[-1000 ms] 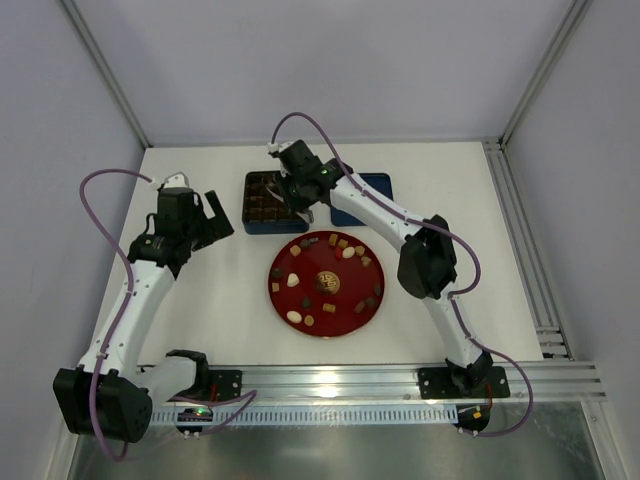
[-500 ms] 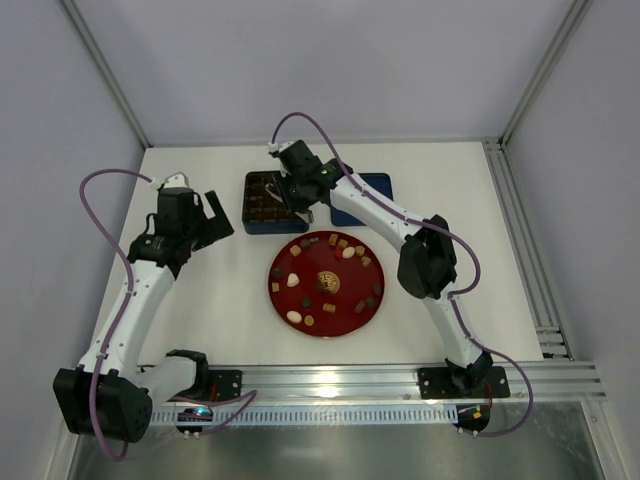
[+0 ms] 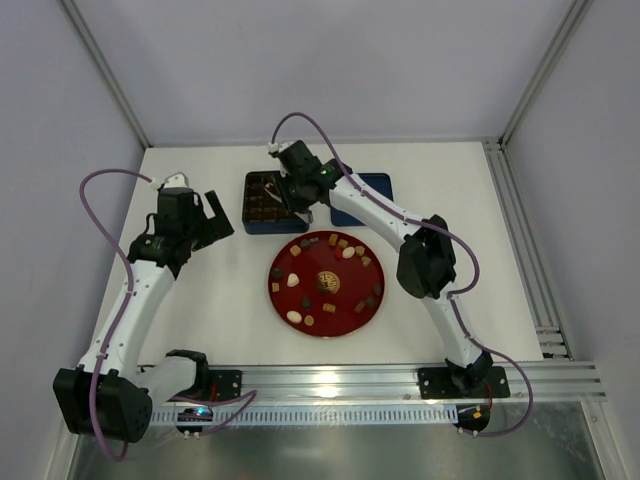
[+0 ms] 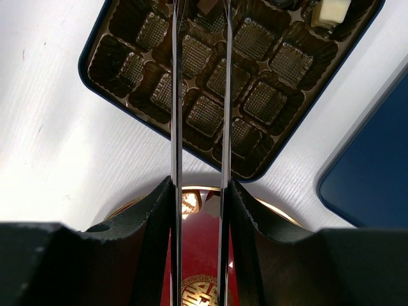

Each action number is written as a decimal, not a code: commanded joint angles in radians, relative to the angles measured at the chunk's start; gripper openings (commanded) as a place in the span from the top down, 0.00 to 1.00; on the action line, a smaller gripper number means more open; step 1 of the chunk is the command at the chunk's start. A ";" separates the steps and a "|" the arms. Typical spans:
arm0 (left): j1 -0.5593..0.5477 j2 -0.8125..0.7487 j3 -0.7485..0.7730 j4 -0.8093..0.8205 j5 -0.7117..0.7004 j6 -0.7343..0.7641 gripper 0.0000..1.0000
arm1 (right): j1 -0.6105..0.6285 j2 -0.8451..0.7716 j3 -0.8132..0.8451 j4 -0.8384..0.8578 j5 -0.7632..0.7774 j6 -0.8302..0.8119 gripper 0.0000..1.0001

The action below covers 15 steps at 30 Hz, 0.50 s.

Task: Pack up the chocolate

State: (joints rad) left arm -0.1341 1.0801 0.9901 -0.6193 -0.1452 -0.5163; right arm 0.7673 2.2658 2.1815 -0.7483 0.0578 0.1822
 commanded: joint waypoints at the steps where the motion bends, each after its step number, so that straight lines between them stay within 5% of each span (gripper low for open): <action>1: 0.008 -0.003 -0.002 0.029 0.002 -0.001 0.00 | 0.003 -0.023 0.052 0.036 0.017 0.000 0.59; 15: 0.008 -0.002 -0.001 0.030 0.006 0.001 0.00 | -0.022 -0.222 -0.034 0.056 0.053 0.013 0.60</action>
State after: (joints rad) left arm -0.1341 1.0801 0.9901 -0.6193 -0.1452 -0.5167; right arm 0.7631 2.2131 2.1624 -0.7479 0.0872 0.1829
